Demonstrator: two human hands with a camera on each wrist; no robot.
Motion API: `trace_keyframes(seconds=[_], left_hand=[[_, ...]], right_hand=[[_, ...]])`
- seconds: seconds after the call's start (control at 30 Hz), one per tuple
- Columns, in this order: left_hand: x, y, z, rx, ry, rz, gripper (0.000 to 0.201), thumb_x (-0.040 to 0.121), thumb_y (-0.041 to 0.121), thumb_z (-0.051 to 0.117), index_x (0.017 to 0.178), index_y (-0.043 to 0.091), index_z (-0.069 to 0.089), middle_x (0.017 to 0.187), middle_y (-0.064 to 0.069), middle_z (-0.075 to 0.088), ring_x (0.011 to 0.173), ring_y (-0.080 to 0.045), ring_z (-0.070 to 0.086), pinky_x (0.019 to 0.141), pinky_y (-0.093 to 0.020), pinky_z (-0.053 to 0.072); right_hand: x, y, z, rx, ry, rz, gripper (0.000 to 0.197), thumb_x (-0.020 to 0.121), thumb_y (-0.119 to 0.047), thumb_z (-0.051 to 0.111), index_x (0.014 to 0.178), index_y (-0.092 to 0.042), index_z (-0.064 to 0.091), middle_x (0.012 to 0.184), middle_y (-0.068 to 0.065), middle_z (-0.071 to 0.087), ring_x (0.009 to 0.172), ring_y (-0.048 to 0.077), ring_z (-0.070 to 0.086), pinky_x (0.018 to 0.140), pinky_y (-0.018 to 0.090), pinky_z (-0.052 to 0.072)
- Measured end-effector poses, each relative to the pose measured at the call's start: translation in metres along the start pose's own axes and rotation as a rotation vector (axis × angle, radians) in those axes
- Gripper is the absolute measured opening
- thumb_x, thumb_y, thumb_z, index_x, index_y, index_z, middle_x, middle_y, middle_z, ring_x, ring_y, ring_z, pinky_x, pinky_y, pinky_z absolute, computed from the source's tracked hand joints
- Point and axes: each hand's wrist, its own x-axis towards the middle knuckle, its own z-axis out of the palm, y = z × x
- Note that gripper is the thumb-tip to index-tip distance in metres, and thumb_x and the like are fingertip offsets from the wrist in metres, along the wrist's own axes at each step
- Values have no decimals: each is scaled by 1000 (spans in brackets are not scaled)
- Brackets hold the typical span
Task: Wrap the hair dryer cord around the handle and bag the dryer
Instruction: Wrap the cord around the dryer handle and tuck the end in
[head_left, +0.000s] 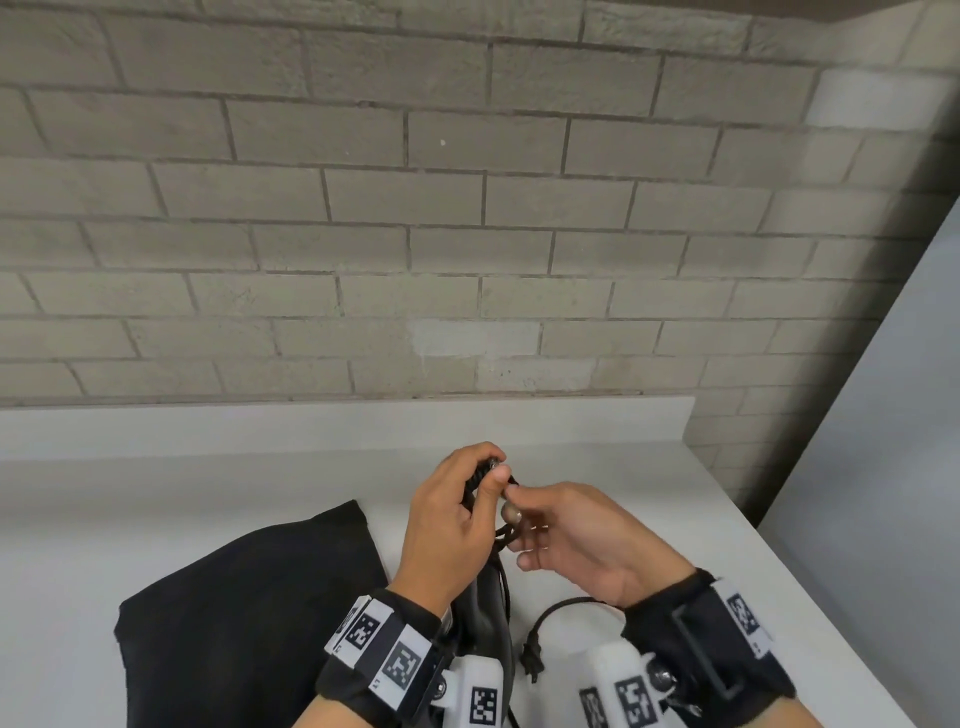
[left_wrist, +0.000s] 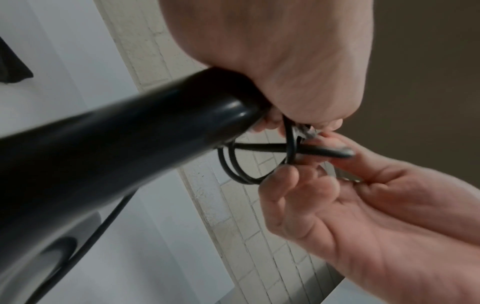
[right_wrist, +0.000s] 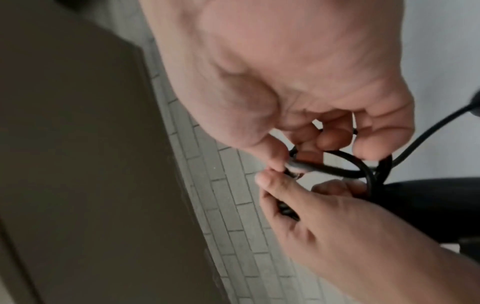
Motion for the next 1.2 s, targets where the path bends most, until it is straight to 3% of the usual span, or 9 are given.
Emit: trace_keyframes(seconds=[0.07,0.17,0.27,0.43,0.57,0.77,0.9,1.07,1.2], left_hand=[[0,0,1,-13,4,-9,21,97,34,52,103,19,65,92,18,64,85,-3,62,75,-9,45],[-1,-1,-1,-23,22,-12,21,96,34,53,103,18,65,93,17,64,85,-2,63,75,-8,45],[-1,-3,-4,-7,16,-14,21,96,32,53,104,17,65,94,17,64,86,-1,63,76,-8,45],[-1,-4,-4,21,5,-1,25,96,32,53,106,14,66,97,15,64,90,1,62,78,-8,45],[0,-5,-5,30,6,23,26,96,34,54,104,14,67,93,12,65,85,-2,62,72,-12,47],[-1,2,0,-3,-60,28,28,96,36,53,108,14,67,95,16,64,84,-4,62,72,-13,48],[-2,2,-4,-59,-143,-21,30,91,38,62,115,21,61,91,13,60,48,-15,48,52,-17,41],[0,-3,-5,-65,-146,-97,31,88,22,72,117,27,60,92,17,58,49,-18,44,55,-14,41],[1,-3,-6,-32,-149,-103,35,86,21,76,116,27,60,87,20,57,47,-13,42,55,-11,39]], right_hand=[[-4,2,-3,61,-4,-7,21,96,-29,56,87,-13,66,74,0,56,71,19,53,64,30,43],[-13,17,0,-147,21,-121,26,93,-37,61,85,-13,64,87,1,64,86,17,60,76,30,47],[-21,35,9,-308,114,-255,13,92,-28,63,95,-15,63,101,3,68,92,11,65,85,29,50],[-28,42,18,-320,262,-361,9,94,-28,61,88,-22,64,90,0,72,92,11,67,86,25,50],[-36,20,2,-75,126,-224,21,97,-21,54,91,-6,67,77,11,68,83,24,68,93,40,55],[-44,-3,-16,191,13,-65,36,95,-27,55,103,6,65,61,3,47,57,20,51,65,34,53],[-47,16,-25,181,-62,-237,35,83,-16,69,114,1,68,77,3,58,72,19,56,75,28,52],[-42,48,-15,189,55,-451,36,81,-35,68,108,-11,71,98,11,69,105,26,65,94,35,51],[-40,59,-3,8,247,-586,28,99,-36,50,94,-17,69,74,11,64,102,30,69,97,34,49]])
